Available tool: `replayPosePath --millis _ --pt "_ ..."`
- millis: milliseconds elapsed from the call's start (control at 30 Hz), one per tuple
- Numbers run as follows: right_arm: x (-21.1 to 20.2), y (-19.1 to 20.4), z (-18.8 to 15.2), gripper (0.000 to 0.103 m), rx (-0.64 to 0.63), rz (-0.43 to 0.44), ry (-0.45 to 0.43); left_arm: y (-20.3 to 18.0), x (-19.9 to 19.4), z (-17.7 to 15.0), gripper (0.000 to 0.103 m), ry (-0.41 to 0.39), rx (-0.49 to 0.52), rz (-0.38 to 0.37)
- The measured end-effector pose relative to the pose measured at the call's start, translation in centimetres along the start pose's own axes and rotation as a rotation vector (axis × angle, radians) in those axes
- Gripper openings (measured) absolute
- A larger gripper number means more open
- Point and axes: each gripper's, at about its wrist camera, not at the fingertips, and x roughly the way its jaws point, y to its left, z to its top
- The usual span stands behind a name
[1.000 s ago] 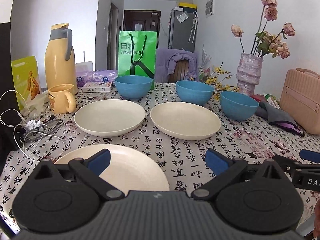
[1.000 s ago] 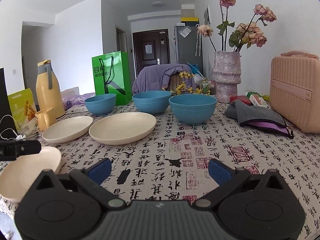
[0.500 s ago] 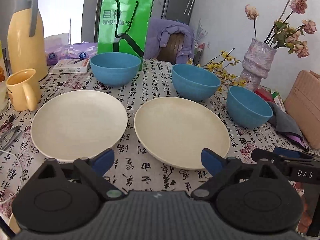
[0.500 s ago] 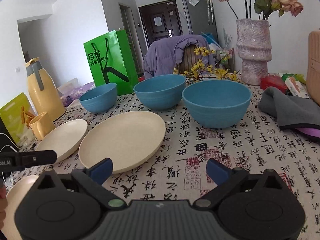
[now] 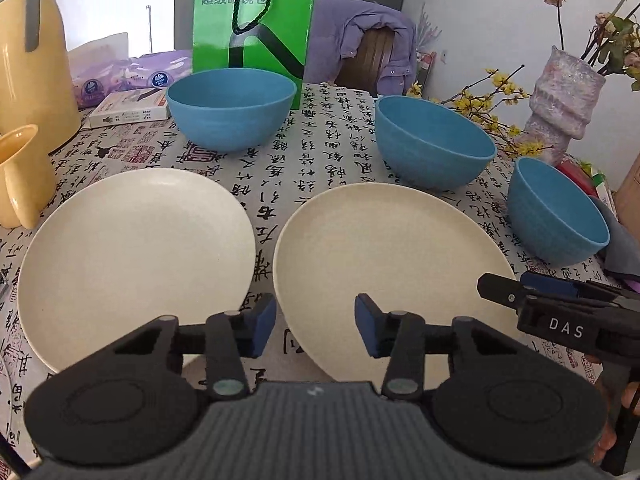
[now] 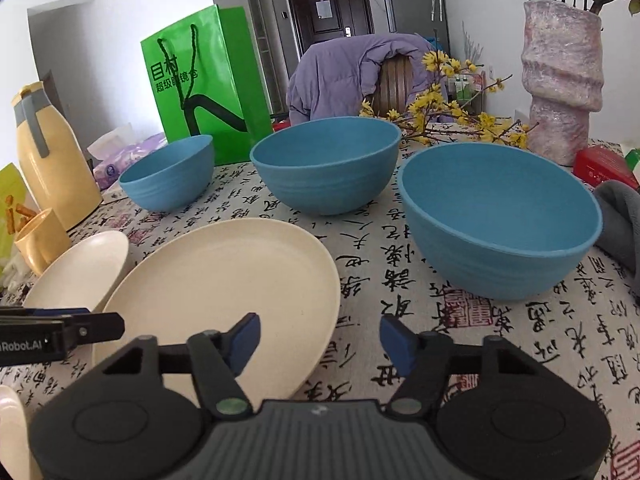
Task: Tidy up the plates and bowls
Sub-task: 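Close the left tool on one plate rim while the right tool grips another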
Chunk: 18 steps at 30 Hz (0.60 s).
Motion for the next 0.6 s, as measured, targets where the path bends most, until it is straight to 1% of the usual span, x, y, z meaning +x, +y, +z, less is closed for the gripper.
replayPosePath --millis 67,100,133,167,200,233,300,400,600 --pt "0.5 0.0 0.1 0.054 0.003 -0.005 -0.002 0.2 0.3 0.1 0.038 0.004 -0.013 0.007" --pt "0.7 0.0 0.2 0.047 0.007 -0.005 -0.002 0.3 0.4 0.1 0.035 -0.002 -0.017 0.010" --pt "1.0 -0.1 0.2 0.035 0.011 -0.005 0.000 0.4 0.5 0.1 0.031 -0.005 -0.021 0.016" --pt "1.2 -0.1 0.2 0.029 0.016 -0.005 0.006 0.5 0.6 0.2 0.030 -0.006 -0.025 0.021" --pt "1.5 -0.2 0.2 0.023 0.018 0.000 0.015 0.6 0.8 0.2 0.024 -0.007 -0.036 0.026" --pt "1.7 -0.3 0.1 0.021 0.020 0.007 0.023 0.6 0.8 0.2 0.020 -0.012 -0.040 0.035" --pt "1.9 -0.3 -0.1 0.019 0.014 0.010 0.017 0.5 0.8 0.3 0.016 -0.017 -0.029 0.047" --pt "1.9 -0.3 -0.2 0.015 0.004 0.002 0.008 0.5 0.8 0.1 0.011 -0.023 -0.045 0.057" --pt "0.1 -0.5 -0.8 0.013 -0.007 0.000 0.005 0.2 -0.4 -0.7 0.009 0.000 -0.084 0.048"
